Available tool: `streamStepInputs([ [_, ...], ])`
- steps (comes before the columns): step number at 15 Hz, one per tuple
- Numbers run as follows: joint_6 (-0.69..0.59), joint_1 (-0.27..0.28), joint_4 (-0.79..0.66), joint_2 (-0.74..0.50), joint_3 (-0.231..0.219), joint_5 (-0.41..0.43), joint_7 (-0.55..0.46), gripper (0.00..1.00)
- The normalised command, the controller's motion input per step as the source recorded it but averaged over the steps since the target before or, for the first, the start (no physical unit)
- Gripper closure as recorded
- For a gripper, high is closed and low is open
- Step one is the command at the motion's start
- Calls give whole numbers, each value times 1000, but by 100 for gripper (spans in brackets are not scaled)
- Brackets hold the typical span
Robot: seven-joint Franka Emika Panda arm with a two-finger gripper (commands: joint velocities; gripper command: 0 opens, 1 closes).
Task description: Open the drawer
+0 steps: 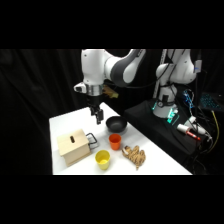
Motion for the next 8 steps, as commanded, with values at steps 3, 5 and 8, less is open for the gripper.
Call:
streamStepInputs([
  [3, 2, -79, 348, 232, 39, 156, -175, 0],
  [5, -20, -113, 296, 203, 84, 267, -270, 0],
  [8, -21, -89, 237, 173, 127, 253, -258, 0],
])
